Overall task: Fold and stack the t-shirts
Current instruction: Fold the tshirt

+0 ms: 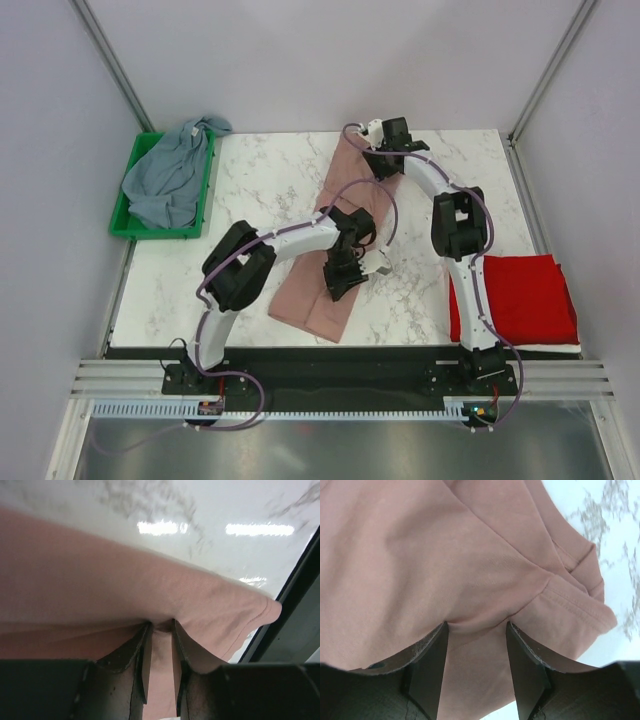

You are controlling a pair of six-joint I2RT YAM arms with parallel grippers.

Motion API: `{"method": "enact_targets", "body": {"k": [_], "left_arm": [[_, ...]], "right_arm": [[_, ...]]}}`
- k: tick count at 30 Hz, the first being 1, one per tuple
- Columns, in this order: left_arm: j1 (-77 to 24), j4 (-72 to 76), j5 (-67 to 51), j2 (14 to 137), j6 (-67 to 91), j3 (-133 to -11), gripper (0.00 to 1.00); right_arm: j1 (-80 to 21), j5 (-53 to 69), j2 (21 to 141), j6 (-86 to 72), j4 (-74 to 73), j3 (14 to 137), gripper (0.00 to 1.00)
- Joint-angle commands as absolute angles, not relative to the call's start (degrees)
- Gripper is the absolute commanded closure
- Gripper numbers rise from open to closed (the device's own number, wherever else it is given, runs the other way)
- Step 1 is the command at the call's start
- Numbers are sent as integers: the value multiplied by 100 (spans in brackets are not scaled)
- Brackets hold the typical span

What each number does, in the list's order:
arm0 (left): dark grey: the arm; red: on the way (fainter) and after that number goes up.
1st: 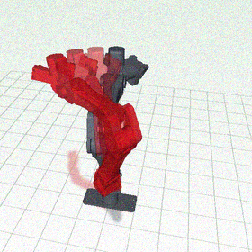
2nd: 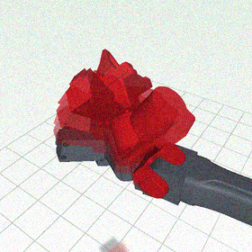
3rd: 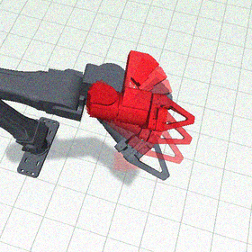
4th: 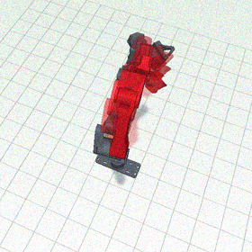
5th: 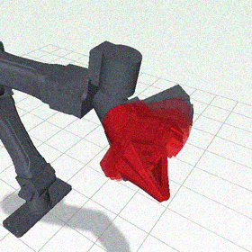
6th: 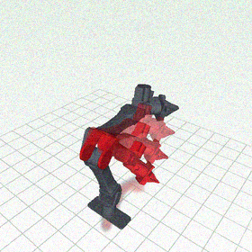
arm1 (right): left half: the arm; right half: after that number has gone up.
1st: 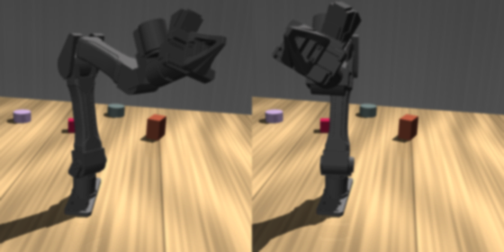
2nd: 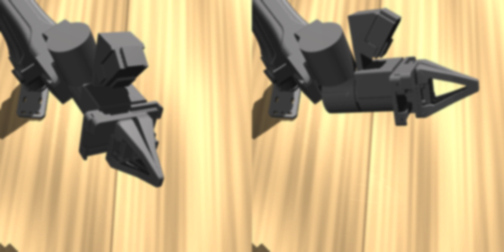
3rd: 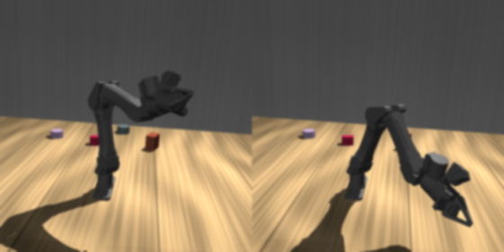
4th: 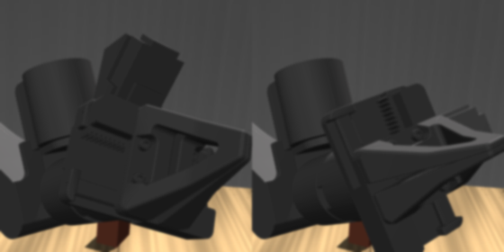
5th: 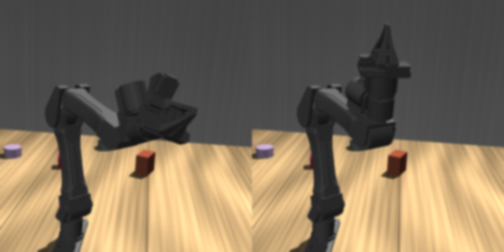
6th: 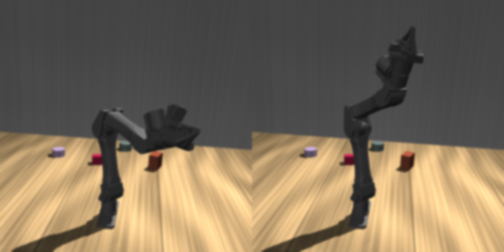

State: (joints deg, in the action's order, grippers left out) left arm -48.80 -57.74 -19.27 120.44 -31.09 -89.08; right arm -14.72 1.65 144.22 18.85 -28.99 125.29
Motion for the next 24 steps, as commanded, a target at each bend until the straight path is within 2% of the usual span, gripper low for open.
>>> {"method": "enact_targets", "body": {"k": [1,7,12,18,24], "left_arm": [[-5246,-5783,-2487,12480,-2892,-9551,71],[-5545,-6011,-2882,12569,-2514,-10344,69],[-5564,-6451,-2848,11911,-2329,-11065,65],[-5485,-6303,-1944,11303,-2627,-10576,63],[-5168,-5608,-1820,11452,-2681,-9705,65]], "right_arm": [[-1678,492,14818,1925,-3067,13059,42],[-1907,712,15143,1750,-2927,13710,41],[-1890,536,14688,1617,-2681,13817,40],[-1758,685,13370,1538,-2233,12701,39],[-1740,1002,13078,1477,-2241,11892,41]]}}
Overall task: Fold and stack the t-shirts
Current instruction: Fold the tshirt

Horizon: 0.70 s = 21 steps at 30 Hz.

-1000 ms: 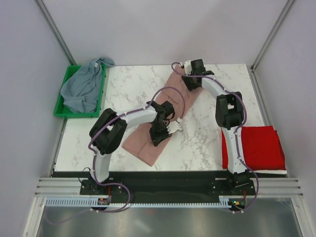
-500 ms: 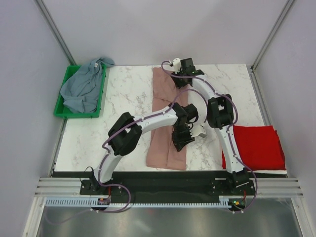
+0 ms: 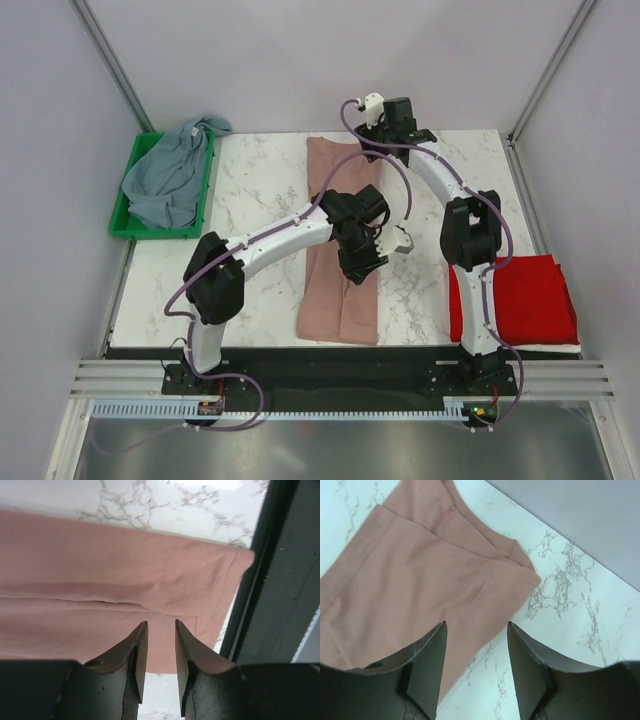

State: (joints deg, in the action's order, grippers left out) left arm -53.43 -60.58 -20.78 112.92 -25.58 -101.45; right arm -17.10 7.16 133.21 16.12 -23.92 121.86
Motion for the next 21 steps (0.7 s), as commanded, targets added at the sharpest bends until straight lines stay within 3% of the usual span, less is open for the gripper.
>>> {"method": "enact_targets", "body": {"k": [1,11,21], "left_arm": [[-5081,-5468,-1819,11530,-2698,-9634,65],[-4939,-4878,-2127,11812,-2426,-8851,66],[-4948,-4852,-2539,12234,-2250,-9176,67]], "right_arm": [[-1749,1132,13078,1459,-2241,11752,41],[-1740,1406,13719,1319,-2162,12137,43],[-1793,1318,14589,1354,-2346,12700,43]]}}
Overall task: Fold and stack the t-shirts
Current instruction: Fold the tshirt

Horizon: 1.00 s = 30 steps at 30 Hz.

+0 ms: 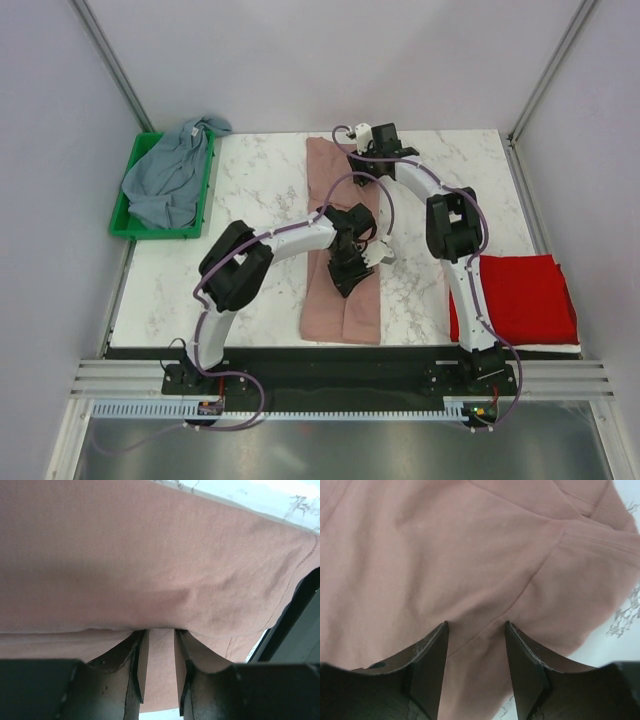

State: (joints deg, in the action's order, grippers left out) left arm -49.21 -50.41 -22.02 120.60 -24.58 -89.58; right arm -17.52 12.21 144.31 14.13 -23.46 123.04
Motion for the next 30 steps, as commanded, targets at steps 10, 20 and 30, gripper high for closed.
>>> {"method": "enact_targets", "body": {"k": [10,20,30], "left_arm": [[-4948,-4869,-2505,12270,-2127,-9185,67],[-4782,-4869,-185,9327,-741,-8500,53],[-3000,-5036,-2038,8297,1932,-7086,56]], "right_arm": [[-1890,1301,14933,1257,-2320,13113,43],[-1539,352,12756,625,-1908,11806,38],[-1336,1949,9828,-1150,-2856,7896,37]]}}
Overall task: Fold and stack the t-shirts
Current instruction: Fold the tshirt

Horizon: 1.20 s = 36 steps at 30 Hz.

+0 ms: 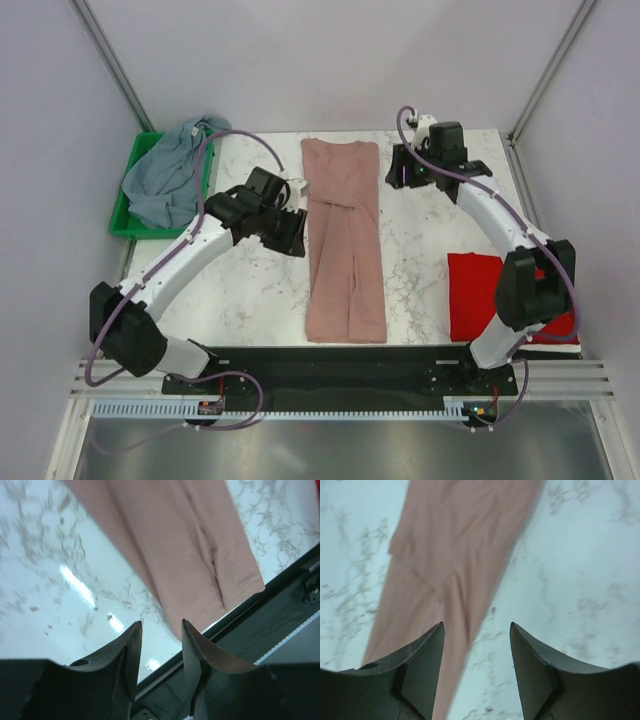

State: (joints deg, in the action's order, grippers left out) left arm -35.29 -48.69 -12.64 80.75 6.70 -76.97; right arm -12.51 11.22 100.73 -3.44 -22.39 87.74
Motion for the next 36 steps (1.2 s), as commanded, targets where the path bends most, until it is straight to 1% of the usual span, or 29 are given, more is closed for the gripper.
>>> {"method": "enact_targets", "body": {"k": [1,2,3,5,6,7,9,11,15,18,19,21,23,25,29,33,36], "left_arm": [[-2875,-4993,-2135,8279,2160,-6779,56],[-2778,-4914,-2284,8262,2240,-6655,55],[-2638,-4896,-2329,8253,2320,-6540,54],[-2540,-4791,-2416,8253,2583,-6180,49],[-2479,-4729,-2452,8236,2680,-6040,45],[-2461,-4659,-2504,8253,2863,-5760,39],[-2443,-4361,-2811,8314,3023,-5486,37],[-2443,-4123,-3066,8367,3251,-5134,35],[-2452,-3657,-3436,8648,3559,-4668,37],[-2513,-3323,-3542,8859,3709,-4448,44],[-2557,-3192,-3525,8955,3752,-4412,48],[-2697,-3112,-3350,9026,3788,-4386,50],[-2777,-3024,-3173,9070,3893,-4281,50],[-2830,-2744,-3252,9097,4059,-4079,50],[-3136,-2287,-3340,9123,4218,-3894,45],[-3322,-2066,-3384,9202,4333,-3779,45],[-3384,-2013,-3393,9307,4359,-3779,46]], "right_arm": [[-1301,2230,9635,-1247,-2856,7179,37],[-1301,2354,9233,-1448,-2865,6850,36],[-1283,2503,9063,-1546,-2865,6246,37],[-1266,2968,8599,-2018,-2900,5689,37],[-1266,3145,8465,-2195,-2918,5182,37],[-1266,3294,8342,-2406,-2918,4924,37],[-1266,3620,8052,-2923,-2900,4293,37],[-1292,3778,7850,-3093,-2848,3974,36],[-1397,3911,7726,-3085,-2839,3430,36],[-1520,4025,7690,-3322,-2637,3174,36],[-1660,4043,7708,-3374,-2524,3147,36],[-1801,4017,7822,-3498,-2426,3138,36],[-1925,3929,7979,-3594,-2320,3129,37],[-1960,3841,8068,-3603,-2294,3146,37],[-2004,3666,8253,-3621,-2294,3112,38],[-2021,3577,8376,-3665,-2320,3067,39],[-2065,3577,8499,-3665,-2329,3094,42]]}}
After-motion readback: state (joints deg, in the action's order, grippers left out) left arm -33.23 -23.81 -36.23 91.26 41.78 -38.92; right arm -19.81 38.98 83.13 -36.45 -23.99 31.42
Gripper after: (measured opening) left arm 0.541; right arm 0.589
